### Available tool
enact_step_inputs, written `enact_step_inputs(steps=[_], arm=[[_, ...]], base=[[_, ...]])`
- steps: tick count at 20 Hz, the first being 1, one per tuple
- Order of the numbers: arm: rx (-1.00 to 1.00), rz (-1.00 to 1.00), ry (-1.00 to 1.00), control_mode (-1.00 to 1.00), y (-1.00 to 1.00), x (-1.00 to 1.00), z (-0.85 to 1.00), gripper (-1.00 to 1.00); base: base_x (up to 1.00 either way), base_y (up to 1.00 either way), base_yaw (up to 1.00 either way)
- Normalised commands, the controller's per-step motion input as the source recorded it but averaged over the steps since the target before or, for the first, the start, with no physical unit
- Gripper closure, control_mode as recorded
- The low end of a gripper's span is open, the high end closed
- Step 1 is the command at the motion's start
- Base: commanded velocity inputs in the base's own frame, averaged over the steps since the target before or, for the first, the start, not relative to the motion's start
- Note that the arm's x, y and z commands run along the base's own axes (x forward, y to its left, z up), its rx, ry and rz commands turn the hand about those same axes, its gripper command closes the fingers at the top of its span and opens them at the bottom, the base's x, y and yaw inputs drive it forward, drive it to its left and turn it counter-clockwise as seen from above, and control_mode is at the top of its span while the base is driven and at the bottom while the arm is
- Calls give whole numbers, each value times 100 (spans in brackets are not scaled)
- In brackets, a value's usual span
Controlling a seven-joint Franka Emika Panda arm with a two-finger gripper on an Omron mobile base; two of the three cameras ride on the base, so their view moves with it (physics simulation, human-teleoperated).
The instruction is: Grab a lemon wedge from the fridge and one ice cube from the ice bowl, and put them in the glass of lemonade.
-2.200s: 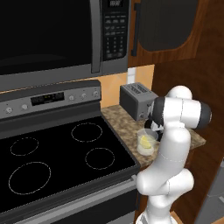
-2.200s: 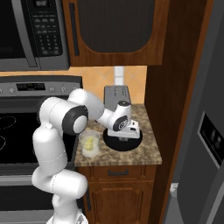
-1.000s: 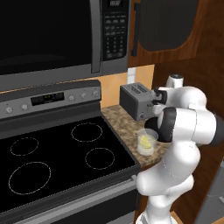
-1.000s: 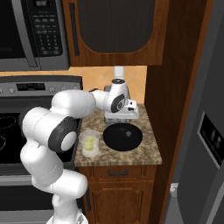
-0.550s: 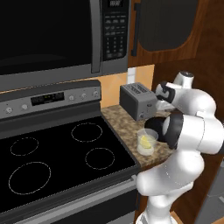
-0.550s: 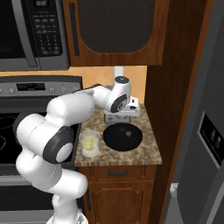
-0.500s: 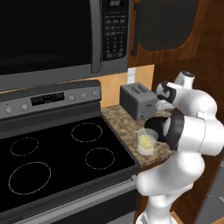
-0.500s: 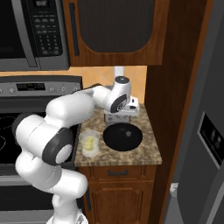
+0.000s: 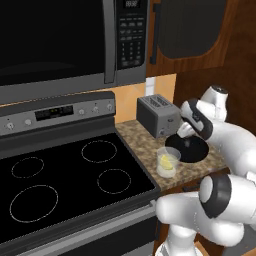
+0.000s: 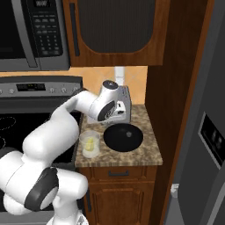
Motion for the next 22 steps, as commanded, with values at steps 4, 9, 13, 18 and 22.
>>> enact_step_inputs(steps=[4,9,13,18,22], arm=[[-13,35,0,-100,100,-67,-4,100],[-11,10,5,-100,47,-15,0,100],[0,-4,11,-100,0,1,-12,100],[0,-16,5,-100,4,5,0,100],[3,-17,8,-100,0,3,-1,100]], base=[[0,0,0],[0,0,0],[0,0,0],[0,0,0],[0,0,0]])
